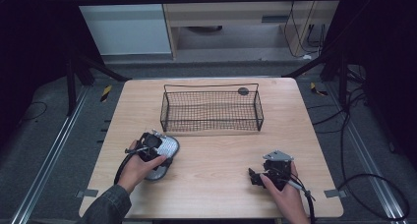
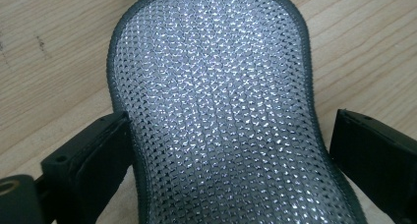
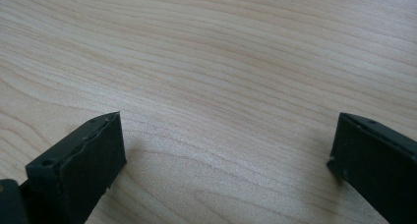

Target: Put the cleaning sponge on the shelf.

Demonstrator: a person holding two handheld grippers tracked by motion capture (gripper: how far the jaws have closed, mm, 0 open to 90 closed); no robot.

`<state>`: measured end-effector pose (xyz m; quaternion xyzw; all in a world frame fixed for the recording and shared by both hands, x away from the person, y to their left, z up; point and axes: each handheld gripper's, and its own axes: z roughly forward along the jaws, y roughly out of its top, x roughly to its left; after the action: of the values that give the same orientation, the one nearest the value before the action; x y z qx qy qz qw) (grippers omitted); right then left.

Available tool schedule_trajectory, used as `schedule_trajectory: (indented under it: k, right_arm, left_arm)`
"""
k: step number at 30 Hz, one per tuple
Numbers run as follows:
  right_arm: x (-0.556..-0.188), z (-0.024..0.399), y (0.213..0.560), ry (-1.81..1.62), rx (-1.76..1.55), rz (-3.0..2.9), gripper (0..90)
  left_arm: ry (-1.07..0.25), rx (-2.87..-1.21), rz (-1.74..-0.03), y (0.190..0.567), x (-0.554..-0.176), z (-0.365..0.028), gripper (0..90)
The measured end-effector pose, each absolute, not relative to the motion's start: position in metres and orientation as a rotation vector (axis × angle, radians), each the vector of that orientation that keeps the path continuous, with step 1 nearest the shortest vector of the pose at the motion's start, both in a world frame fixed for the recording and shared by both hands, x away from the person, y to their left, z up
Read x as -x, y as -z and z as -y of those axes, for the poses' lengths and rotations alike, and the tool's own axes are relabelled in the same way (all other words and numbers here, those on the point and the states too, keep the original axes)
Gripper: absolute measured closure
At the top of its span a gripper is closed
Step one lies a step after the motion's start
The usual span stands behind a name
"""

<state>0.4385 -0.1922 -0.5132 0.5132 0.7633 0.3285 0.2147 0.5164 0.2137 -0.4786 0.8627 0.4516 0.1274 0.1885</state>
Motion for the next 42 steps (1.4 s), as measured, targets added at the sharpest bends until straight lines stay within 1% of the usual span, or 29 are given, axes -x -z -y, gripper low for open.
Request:
schedule_trajectory:
  k: [10, 16, 20, 26, 29, 36, 42]
  right_arm:
    - [-0.438, 0.192, 0.513, -0.911, -1.422, -2.118, 0.4]
    - [-0.438, 0.192, 0.513, -0.911, -1.421, -2.118, 0.4]
    - [-0.438, 0.192, 0.513, -0.911, -1.421, -2.118, 0.4]
    - [-0.438, 0.192, 0.513, -0.911, -1.422, -2.118, 0.4]
    - [-0.438, 0.192, 0.513, -0.911, -1.421, -2.118, 0.4]
    - [-0.438, 0.192, 0.513, -0.909, -1.419, -2.119, 0.4]
    - [-0.438, 0.192, 0.513, -0.91, -1.417, -2.119, 0.4]
  left_arm:
    - [-0.378, -2.417, -1.276, 0.482, -0.516, -0.217, 0.2]
    - [-0.352, -2.394, -1.307, 0.486, -0.516, -0.222, 0.0]
    - [-0.324, -2.403, -1.281, 0.485, -0.515, -0.224, 3.4]
    - [-0.335, -2.428, -1.241, 0.482, -0.514, -0.224, 7.2]
    - [-0.332, -2.438, -1.193, 0.474, -0.509, -0.223, 7.6]
    - [-0.391, -2.442, -1.11, 0.461, -0.503, -0.222, 7.6]
    - [-0.413, -2.429, -1.074, 0.454, -0.5, -0.224, 7.5]
